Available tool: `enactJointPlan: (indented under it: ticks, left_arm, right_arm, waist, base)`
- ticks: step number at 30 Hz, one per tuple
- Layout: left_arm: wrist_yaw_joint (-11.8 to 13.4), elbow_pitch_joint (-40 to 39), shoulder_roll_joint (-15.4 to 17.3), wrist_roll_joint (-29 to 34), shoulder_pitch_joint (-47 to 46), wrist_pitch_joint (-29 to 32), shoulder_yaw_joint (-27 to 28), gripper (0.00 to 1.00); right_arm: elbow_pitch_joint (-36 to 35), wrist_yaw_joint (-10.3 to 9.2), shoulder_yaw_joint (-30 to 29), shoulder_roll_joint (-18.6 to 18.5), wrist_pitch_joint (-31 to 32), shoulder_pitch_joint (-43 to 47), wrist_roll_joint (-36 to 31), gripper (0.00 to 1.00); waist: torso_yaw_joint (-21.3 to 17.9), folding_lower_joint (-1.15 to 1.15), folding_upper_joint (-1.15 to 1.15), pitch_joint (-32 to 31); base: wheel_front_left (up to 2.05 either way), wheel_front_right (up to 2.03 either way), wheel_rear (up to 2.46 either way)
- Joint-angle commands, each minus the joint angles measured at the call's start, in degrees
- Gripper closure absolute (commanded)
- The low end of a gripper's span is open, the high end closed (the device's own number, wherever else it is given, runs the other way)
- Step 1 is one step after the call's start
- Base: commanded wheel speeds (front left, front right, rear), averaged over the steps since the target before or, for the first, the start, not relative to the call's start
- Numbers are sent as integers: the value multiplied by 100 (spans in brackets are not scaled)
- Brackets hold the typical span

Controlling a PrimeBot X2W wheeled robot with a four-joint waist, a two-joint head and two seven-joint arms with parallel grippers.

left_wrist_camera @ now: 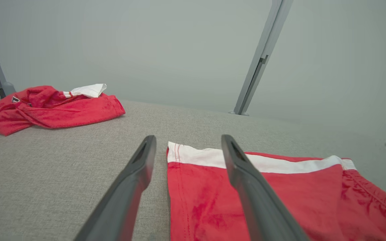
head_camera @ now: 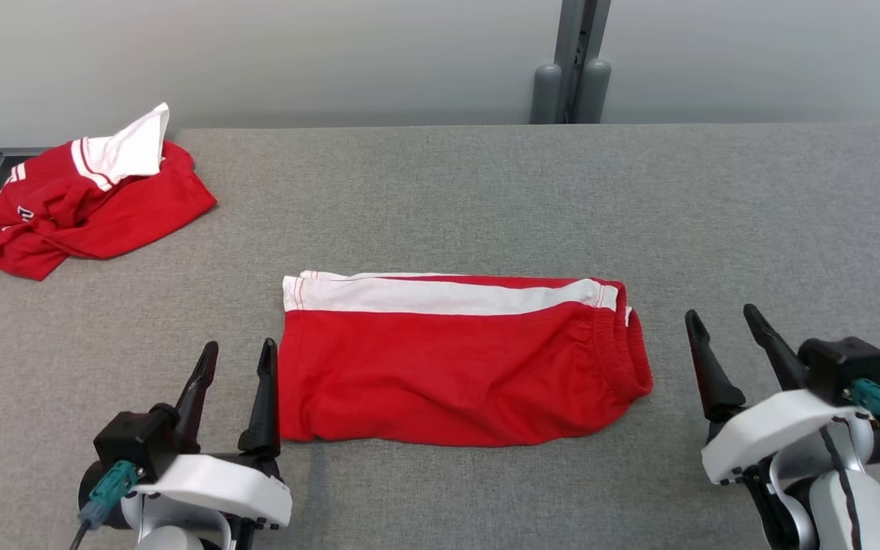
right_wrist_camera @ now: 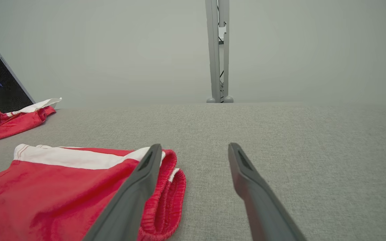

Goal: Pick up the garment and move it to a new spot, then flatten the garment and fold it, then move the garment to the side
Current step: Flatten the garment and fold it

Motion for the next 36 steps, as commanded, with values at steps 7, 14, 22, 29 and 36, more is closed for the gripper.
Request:
enactJointPlan:
  ticks: [7,14,22,29,36]
  left_arm:
    - [-166,-278,-319,389,377,-17,324,0]
    - [-375,-282,-602,628,466,-18,522,0]
    - [-585,-161,-830,789,385,-18,724,0]
    - [-725,-113,-953,891,356,-18,847,0]
    - [-858,-6,-1006,957,288,-18,884,0]
  right_arm:
    - [475,1,159,-30,802,-522,-10,0]
    - [1072,1,418,-82,1496,-883,-10,0]
    - [1578,1,528,-218,2014,-1139,-141,0]
    - [1980,1,467,-222,2317,-1271,49,0]
    - [2384,1,516,-121,2628,-1417,716,52]
  waist:
    - [211,0,0,-33]
    - [370,0,0,-5]
    - [404,0,0,71]
    - [420,0,0,126]
    - [472,0,0,165]
  base:
    - [0,0,0]
    - [0,0,0]
    - [0,0,0]
    - [0,0,0]
    - [0,0,0]
